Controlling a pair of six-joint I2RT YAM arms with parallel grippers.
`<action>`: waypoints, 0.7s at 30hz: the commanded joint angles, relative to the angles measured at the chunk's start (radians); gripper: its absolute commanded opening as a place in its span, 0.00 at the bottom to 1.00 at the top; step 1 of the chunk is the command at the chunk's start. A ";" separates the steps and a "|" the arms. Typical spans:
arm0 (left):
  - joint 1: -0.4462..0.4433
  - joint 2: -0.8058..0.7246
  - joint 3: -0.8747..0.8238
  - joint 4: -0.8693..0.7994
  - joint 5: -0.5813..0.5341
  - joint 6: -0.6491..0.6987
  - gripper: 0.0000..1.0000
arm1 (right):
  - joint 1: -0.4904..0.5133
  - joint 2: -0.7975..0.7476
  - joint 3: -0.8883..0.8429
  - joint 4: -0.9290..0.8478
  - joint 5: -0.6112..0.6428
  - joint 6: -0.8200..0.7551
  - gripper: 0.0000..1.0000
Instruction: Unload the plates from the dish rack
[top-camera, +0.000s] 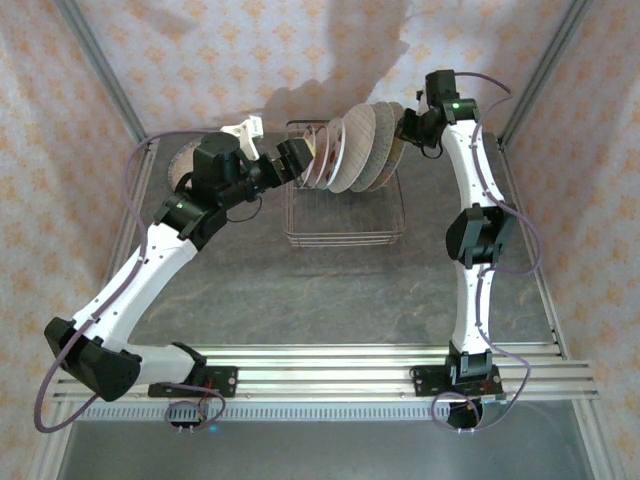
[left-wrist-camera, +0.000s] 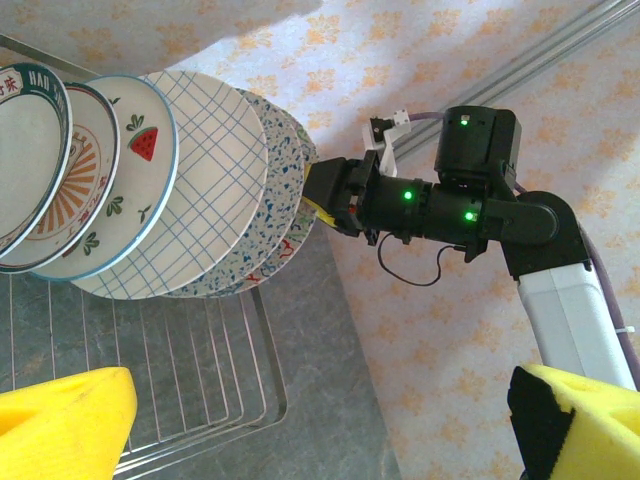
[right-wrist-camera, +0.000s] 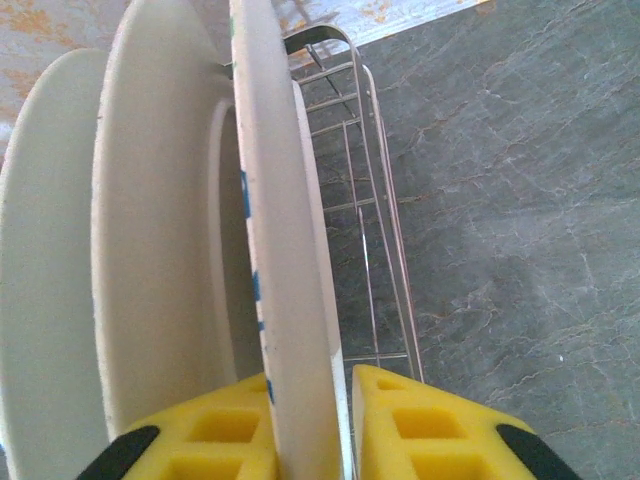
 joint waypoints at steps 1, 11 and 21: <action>-0.010 -0.004 0.011 0.043 -0.002 0.024 0.96 | -0.001 0.014 0.036 0.008 -0.007 -0.001 0.17; -0.010 0.002 0.013 0.046 -0.002 0.022 0.96 | 0.000 -0.022 0.079 0.006 0.094 -0.001 0.00; -0.010 0.001 -0.011 0.084 -0.005 -0.005 0.96 | 0.024 -0.101 0.088 -0.007 0.247 0.020 0.00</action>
